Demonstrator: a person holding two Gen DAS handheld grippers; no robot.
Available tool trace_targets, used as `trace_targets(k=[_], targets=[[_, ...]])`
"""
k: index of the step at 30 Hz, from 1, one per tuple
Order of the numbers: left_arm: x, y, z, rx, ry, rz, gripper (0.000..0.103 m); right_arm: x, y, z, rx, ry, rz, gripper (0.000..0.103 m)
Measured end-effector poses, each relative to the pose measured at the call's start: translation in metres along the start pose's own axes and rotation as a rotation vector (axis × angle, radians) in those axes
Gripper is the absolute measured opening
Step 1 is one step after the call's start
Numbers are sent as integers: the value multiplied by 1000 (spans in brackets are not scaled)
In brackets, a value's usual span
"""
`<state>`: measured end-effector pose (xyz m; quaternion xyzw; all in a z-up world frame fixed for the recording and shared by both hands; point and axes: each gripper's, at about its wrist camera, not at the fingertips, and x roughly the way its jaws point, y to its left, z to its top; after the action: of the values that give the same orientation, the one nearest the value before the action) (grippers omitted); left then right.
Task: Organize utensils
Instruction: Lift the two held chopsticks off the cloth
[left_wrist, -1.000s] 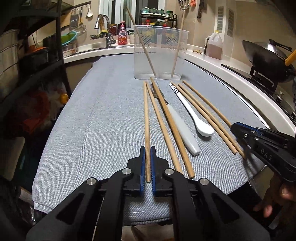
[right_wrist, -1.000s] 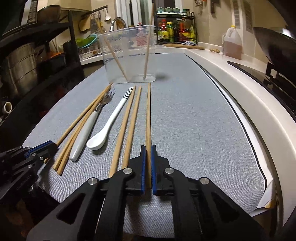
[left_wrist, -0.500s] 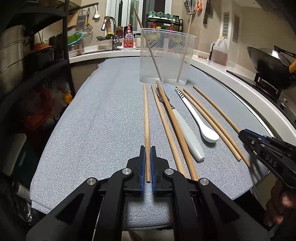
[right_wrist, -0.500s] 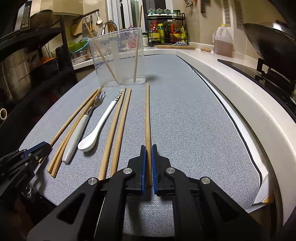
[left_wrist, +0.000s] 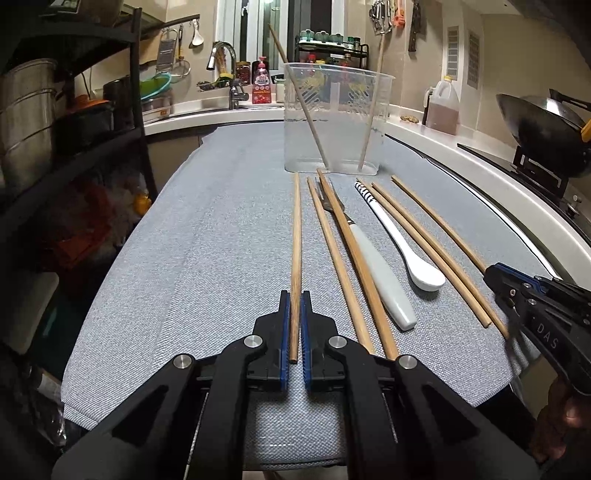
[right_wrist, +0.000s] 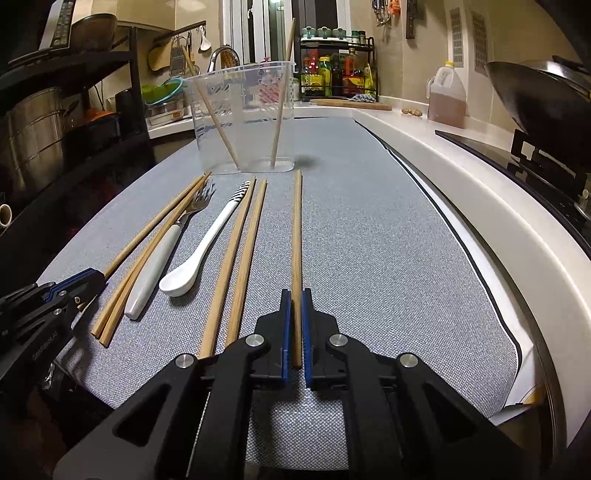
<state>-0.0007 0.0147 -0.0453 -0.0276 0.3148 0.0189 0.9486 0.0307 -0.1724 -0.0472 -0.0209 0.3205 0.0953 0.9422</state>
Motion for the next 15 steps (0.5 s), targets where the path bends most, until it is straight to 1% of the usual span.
trace_targets(k=[3,9,15], targets=[[1,2,0,-15,5,-3,6,0,0,1,-1,1,-1,6],[2,-3,0,-8,-2,-3,6,1,-2,2,-7,-2,-28,7],[2,-5,0,-2,-12,4,6,1,-3,1,-1,-5,-33,7]])
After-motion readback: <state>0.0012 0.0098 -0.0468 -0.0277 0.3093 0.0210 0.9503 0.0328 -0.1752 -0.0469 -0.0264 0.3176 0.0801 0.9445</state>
